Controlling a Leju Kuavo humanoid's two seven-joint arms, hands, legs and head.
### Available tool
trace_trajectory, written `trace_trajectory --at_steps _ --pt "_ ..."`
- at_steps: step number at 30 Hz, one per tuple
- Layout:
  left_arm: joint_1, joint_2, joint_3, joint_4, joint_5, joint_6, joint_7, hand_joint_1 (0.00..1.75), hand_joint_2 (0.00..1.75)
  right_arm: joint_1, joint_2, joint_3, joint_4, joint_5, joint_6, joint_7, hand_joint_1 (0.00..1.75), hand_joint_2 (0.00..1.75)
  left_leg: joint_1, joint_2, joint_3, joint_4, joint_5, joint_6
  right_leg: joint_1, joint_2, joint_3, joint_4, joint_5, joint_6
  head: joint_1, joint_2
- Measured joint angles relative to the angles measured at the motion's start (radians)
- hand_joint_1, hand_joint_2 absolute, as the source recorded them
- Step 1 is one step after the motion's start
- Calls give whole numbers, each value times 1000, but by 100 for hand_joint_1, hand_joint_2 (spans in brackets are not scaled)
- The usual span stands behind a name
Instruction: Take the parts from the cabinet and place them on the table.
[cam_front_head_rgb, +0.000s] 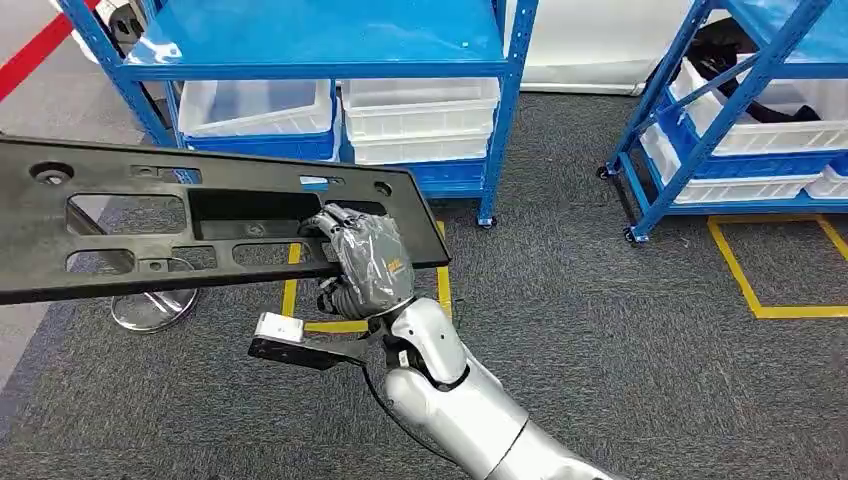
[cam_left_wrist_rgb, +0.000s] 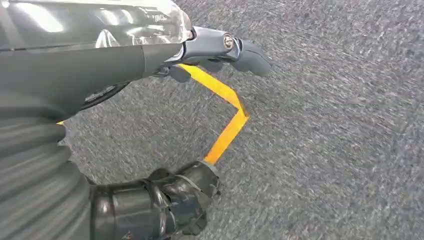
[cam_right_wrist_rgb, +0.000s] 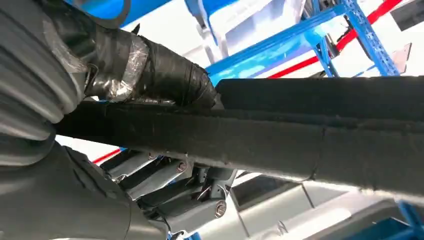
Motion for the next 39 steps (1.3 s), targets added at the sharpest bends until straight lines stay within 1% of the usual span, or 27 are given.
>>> trace_trajectory --at_steps 1,2,4,6,7,8,10,11,12,15,16,17,18,20,21,22,23,24,26,27,30,32,34,36,37,38,39 --pt "1 -3 0 0 1 0 1 0 175 0 -1 0 0 -2 0 0 175 175 11 4 -2 -11 14 9 6 2 -5 2 2 6 0 0" --pt "0 -3 0 0 1 1 1 0 175 -1 -1 0 0 -5 -1 0 175 175 11 6 -7 -14 22 14 0 7 -12 15 -21 11 2 0" --pt "-2 -3 -1 0 1 1 2 0 175 0 -2 0 1 -10 -2 0 175 175 12 7 -26 -14 36 26 -7 8 -59 143 -122 24 3 0" --pt "0 -3 -1 0 1 1 2 0 175 3 -4 0 3 -14 -2 -2 175 175 12 8 -43 -13 48 26 -13 8 -104 279 -187 32 3 0" --pt "0 -2 -1 0 1 2 3 0 175 4 -6 0 5 -15 -2 -3 175 175 12 8 -51 -12 54 24 -16 8 -99 294 -187 34 3 0" --pt "1 -2 -1 0 2 2 4 0 175 5 -7 0 5 -16 -2 -3 175 175 12 8 -58 -12 58 22 -18 8 -70 261 -168 34 3 0" --pt "1 -2 -1 0 2 2 4 0 175 5 -7 0 5 -18 -2 -4 175 175 12 7 -66 -10 66 15 -21 8 37 102 -106 29 3 0" --pt "1 -2 -1 0 2 2 4 0 175 3 -6 0 5 -18 -3 -5 175 175 12 7 -66 -10 69 11 -20 9 96 7 -90 23 3 0" --pt "1 -3 -1 0 2 2 4 0 175 3 -6 0 5 -18 -3 -7 175 175 6 7 -72 -9 74 3 -12 10 103 -16 -99 21 3 0" --pt "1 -2 -2 0 2 3 5 0 175 4 -6 0 5 -24 -4 -10 175 175 10 9 -75 -13 87 -17 -4 12 91 -12 -87 5 3 0" --pt "1 -2 -2 0 2 3 6 0 175 4 -6 0 5 -26 -4 -11 175 175 10 9 -76 -14 92 -24 -10 11 89 -21 -78 -6 3 0" --pt "1 -1 -2 0 2 4 6 0 175 3 -6 0 5 -26 -4 -12 175 175 15 8 -86 -1 74 -27 -14 6 88 -28 -67 -15 3 0" --pt "1 0 -3 0 2 5 8 0 175 3 -5 0 5 -27 -6 -13 175 175 13 7 -104 44 26 -29 -14 6 80 -30 -59 -26 0 0" --pt "2 1 -4 0 2 5 8 0 175 4 -5 0 5 -27 -11 -12 175 175 14 7 -154 187 -62 -34 -10 4 63 -26 -49 -33 0 0" --pt "2 2 -5 0 7 6 7 0 175 5 -5 0 6 -26 -12 -11 175 175 14 7 -175 254 -93 -36 -8 4 53 -23 -44 -35 0 0" --pt "2 2 -5 0 13 10 3 0 175 7 -6 0 6 -24 -15 -11 175 175 14 8 -180 287 -101 -38 -6 4 42 -19 -40 -35 0 0" --pt "2 2 -5 0 13 17 -2 0 175 11 -8 0 6 -22 -19 -9 175 175 14 8 -160 269 -88 -36 -4 4 33 -15 -36 -34 0 0" --pt "1 2 -6 0 13 22 -7 0 175 13 -10 0 6 -19 -24 -6 175 175 14 8 -120 211 -61 -34 -3 4 25 -10 -32 -32 0 0" --pt "-1 1 -10 0 13 26 -11 0 175 13 -12 0 6 -13 -29 -3 175 175 12 8 -1 21 -6 -24 -3 5 12 3 -28 -27 0 0" --pt "-4 1 -12 0 13 27 -11 0 175 13 -13 0 6 -13 -32 -2 175 175 6 7 9 1 -26 -16 2 5 5 6 -24 -20 0 0" --pt "-4 -2 -20 0 13 31 -11 0 175 15 -15 0 6 -9 -36 -2 175 175 0 4 -2 -1 -5 2 -1 5 1 2 -8 -3 0 0" --pt "-5 -7 -23 2 13 34 -10 0 175 17 -21 0 6 -9 -37 0 175 175 14 11 -5 -19 20 17 0 9 -5 8 -11 9 0 0" --pt "-9 -7 -26 2 13 34 -9 0 175 17 -26 0 5 -8 -40 0 175 175 13 12 -20 -25 37 31 -3 12 -42 96 -99 19 5 0" --pt "-9 -7 -26 2 13 35 -9 0 175 22 -32 0 5 -8 -40 0 175 175 13 12 -40 -23 49 30 -10 12 -95 246 -180 28 5 0" --pt "-9 -7 -26 2 13 35 -9 0 175 27 -36 0 5 -8 -40 0 175 175 13 13 -50 -22 56 28 -14 11 -107 298 -198 32 5 0" --pt "-9 -7 -26 2 13 35 -9 0 175 31 -39 0 5 -8 -40 0 175 175 14 13 -58 -20 61 26 -16 11 -92 291 -189 33 5 0" --pt "-9 -7 -26 2 13 35 -9 0 175 32 -40 0 5 -8 -40 0 175 175 14 12 -65 -18 65 23 -19 11 -54 242 -165 34 5 0"
